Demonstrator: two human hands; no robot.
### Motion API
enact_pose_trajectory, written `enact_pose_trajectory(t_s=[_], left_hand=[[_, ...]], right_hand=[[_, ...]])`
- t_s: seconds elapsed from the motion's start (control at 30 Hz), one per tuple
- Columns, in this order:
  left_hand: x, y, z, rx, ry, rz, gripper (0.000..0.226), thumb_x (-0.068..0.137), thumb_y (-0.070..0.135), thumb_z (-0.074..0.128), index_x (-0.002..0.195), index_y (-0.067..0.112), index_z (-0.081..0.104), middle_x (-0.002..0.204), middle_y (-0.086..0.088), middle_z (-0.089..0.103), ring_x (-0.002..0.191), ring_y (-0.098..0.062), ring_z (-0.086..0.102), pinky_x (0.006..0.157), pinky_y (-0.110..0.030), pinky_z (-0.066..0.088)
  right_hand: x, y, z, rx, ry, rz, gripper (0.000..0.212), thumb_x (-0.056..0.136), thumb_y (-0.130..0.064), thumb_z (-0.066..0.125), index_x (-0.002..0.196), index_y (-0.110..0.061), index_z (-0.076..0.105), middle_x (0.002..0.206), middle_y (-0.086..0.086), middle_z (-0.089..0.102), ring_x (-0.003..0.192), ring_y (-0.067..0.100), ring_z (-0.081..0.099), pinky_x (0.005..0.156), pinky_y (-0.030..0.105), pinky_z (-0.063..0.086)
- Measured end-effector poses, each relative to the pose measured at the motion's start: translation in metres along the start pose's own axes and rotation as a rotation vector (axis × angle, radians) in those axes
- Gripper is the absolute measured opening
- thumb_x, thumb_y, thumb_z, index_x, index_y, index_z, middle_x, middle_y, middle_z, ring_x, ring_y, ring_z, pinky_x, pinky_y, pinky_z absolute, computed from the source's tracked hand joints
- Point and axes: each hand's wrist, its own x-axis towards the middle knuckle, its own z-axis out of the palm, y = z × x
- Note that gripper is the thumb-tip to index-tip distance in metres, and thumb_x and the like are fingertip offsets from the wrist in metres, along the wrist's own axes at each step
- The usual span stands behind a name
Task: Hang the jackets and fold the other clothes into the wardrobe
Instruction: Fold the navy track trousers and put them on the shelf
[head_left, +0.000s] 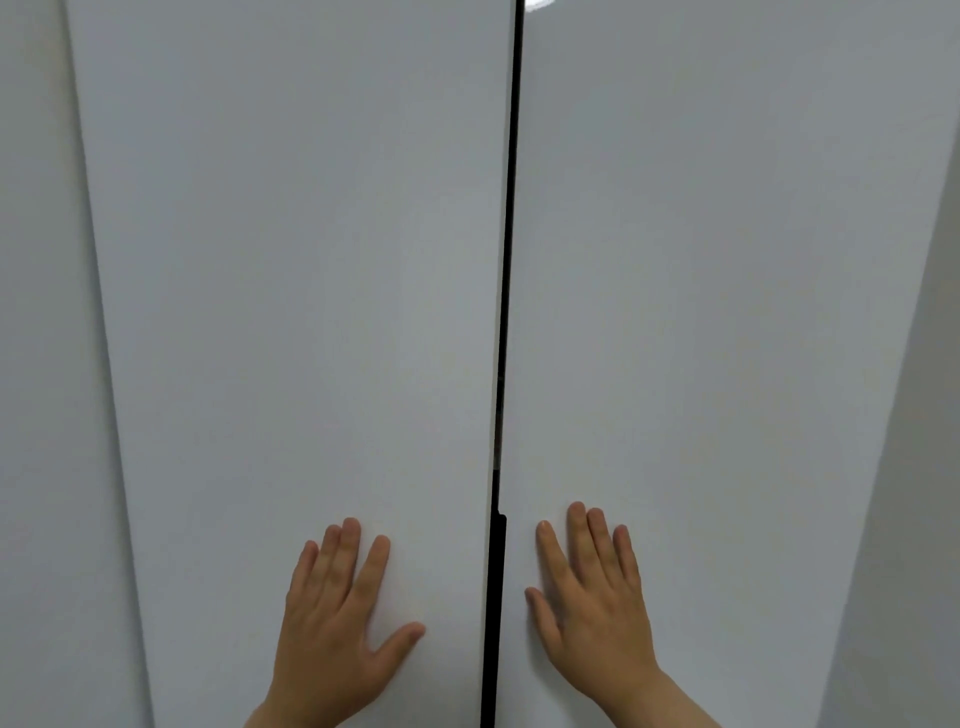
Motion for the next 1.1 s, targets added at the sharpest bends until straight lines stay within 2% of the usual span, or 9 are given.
enact_pose_trajectory(t_s=[0.07,0.13,0.77,0.9,1.1], left_hand=[[-0.001,-0.003,0.009,0.001,0.025,0.007,0.086,0.09,0.071,0.036,0.157,0.022,0.013,0.165,-0.008,0.007,0.152,-0.027,0.01,0.123,-0.047,0.008],[-0.001,-0.005,0.015,0.007,0.044,0.009,0.086,0.09,0.07,0.037,0.157,0.022,0.014,0.165,-0.007,0.008,0.151,-0.027,0.011,0.122,-0.047,0.009],[-0.006,-0.012,0.052,0.044,0.037,-0.019,0.076,0.093,0.061,0.037,0.156,0.022,0.019,0.164,-0.007,0.013,0.151,-0.027,0.016,0.123,-0.046,0.011],[-0.004,-0.018,0.055,0.052,0.023,-0.01,0.076,0.093,0.062,0.039,0.156,0.023,0.022,0.164,-0.006,0.015,0.151,-0.025,0.017,0.123,-0.044,0.011],[-0.002,-0.023,0.057,0.045,-0.02,-0.017,0.075,0.093,0.062,0.039,0.156,0.023,0.022,0.164,-0.006,0.016,0.151,-0.025,0.017,0.123,-0.043,0.012]], right_hand=[[-0.001,-0.001,0.007,-0.002,0.024,0.015,0.065,0.091,-0.043,0.048,0.149,-0.016,0.036,0.158,0.02,0.027,0.152,0.033,0.012,0.119,0.054,0.015],[-0.001,-0.001,0.01,-0.009,0.049,0.015,0.067,0.088,-0.041,0.052,0.148,-0.016,0.037,0.158,0.019,0.027,0.151,0.034,0.014,0.12,0.054,0.014],[-0.003,0.004,0.028,-0.046,0.087,0.034,0.067,0.086,-0.041,0.052,0.146,-0.015,0.037,0.159,0.014,0.021,0.153,0.03,0.008,0.12,0.053,0.013],[-0.003,0.004,0.032,-0.029,0.108,0.035,0.059,0.094,-0.041,0.044,0.147,-0.015,0.037,0.16,0.015,0.021,0.152,0.032,0.012,0.122,0.052,0.011],[-0.004,0.007,0.033,-0.051,0.082,0.03,0.062,0.094,-0.042,0.044,0.149,-0.016,0.033,0.165,0.012,0.009,0.152,0.032,0.012,0.123,0.051,0.009]])
